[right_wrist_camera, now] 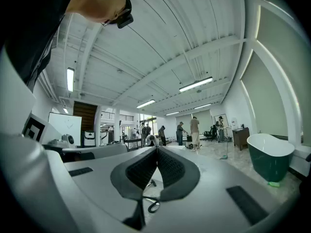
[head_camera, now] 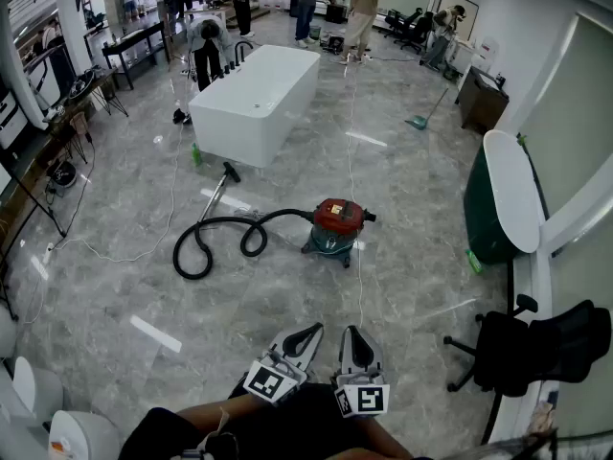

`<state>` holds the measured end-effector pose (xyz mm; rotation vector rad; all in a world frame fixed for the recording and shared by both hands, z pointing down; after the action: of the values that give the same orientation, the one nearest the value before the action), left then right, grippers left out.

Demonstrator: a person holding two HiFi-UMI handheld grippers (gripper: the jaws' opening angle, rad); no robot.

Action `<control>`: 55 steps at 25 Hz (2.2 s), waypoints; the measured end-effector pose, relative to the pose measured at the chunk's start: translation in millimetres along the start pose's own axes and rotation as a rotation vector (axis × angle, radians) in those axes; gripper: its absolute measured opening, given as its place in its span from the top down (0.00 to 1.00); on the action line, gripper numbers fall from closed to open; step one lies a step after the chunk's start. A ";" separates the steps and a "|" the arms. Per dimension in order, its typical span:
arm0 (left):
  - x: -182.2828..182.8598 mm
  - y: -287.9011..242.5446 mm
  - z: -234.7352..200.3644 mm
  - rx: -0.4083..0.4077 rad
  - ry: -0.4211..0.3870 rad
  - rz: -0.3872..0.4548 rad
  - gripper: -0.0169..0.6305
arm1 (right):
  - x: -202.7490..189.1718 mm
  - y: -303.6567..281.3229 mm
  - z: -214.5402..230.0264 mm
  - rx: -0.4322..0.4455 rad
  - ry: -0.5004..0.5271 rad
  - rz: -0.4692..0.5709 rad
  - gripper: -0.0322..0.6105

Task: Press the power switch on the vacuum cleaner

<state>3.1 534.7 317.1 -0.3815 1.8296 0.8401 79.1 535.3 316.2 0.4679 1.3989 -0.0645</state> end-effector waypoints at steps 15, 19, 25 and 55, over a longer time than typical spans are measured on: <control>-9.4 -4.2 21.8 0.023 -0.045 0.003 0.95 | 0.7 14.8 15.5 0.049 -0.071 0.017 0.92; -4.9 -8.1 29.8 0.025 -0.044 0.034 0.95 | 4.1 21.3 19.7 0.050 -0.086 0.018 0.92; -6.3 -3.5 20.1 0.120 -0.001 0.020 0.95 | 7.1 31.4 11.1 0.067 -0.098 0.004 0.92; -26.2 -45.5 42.1 0.030 -0.008 0.009 0.95 | -2.0 38.2 62.7 -0.014 -0.096 -0.017 0.92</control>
<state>70.2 529.0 315.0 -0.3508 1.8360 0.8178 149.1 547.3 334.8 0.4359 1.3083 -0.0898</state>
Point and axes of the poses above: the fingertips, and each gripper's own axes: y backward along the fingers, z to its right, x out of its top, the point moved 1 cm from there along y, backward along the fingers, and after that the axes turned 15 degrees about z, right-handed, at the moved point
